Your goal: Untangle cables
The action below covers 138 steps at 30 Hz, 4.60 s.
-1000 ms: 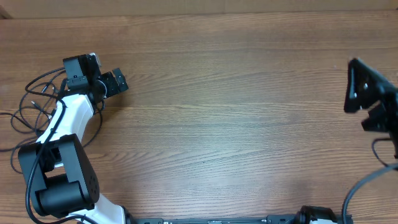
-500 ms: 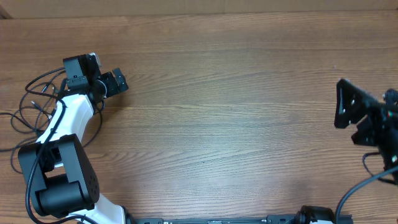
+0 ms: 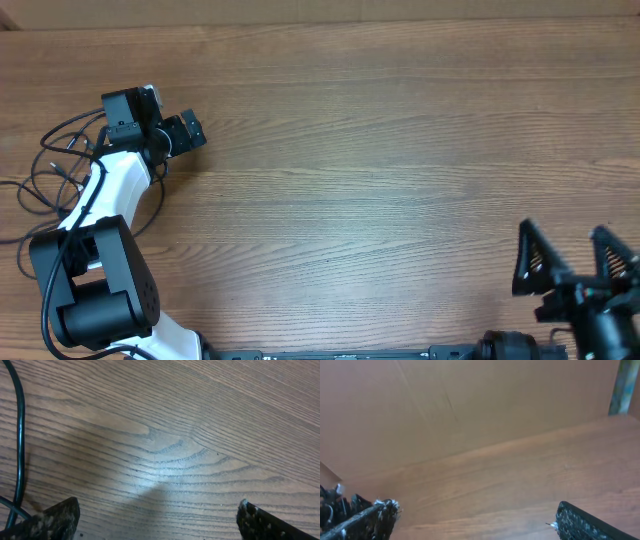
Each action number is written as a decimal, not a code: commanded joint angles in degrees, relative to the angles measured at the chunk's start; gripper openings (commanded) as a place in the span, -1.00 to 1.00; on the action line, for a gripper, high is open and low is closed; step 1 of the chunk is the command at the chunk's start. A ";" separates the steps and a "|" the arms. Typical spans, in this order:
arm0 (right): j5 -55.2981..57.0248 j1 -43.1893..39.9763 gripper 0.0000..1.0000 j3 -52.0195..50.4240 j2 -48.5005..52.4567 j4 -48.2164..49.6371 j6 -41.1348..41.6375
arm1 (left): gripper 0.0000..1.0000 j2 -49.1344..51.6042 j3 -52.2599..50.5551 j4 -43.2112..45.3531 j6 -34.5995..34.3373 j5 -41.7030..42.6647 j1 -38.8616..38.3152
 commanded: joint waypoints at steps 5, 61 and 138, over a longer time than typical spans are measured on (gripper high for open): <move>0.15 0.13 0.99 -9.90 -12.48 0.46 -0.11 | 1.00 -0.44 0.42 0.07 0.28 0.85 -0.46; 0.15 0.20 1.00 -65.90 -20.24 58.31 -0.11 | 0.99 -0.44 0.42 0.07 0.28 0.85 -0.46; 2.10 9.14 1.00 -65.85 -20.24 57.37 -18.05 | 0.99 -0.44 0.42 0.07 0.31 0.85 -0.46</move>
